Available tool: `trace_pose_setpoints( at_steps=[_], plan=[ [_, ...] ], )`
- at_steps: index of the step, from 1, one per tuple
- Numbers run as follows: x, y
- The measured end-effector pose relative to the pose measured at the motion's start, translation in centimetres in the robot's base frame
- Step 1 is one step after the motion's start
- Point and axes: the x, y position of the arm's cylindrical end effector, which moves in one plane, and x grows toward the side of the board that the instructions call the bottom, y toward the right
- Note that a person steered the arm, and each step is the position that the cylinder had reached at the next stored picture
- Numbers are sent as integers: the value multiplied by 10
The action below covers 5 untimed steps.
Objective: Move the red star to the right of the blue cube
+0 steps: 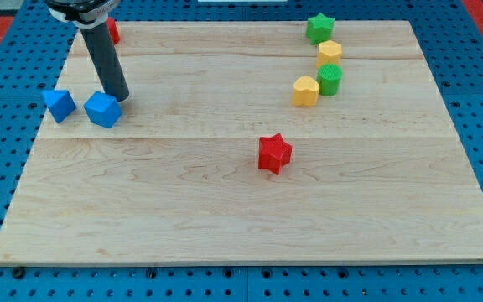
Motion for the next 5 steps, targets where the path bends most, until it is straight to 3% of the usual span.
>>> trace_pose_setpoints(
  at_steps=[2, 3, 4, 5],
  plan=[
    [2, 248],
    [71, 309],
    [118, 309],
    [117, 237]
  ],
)
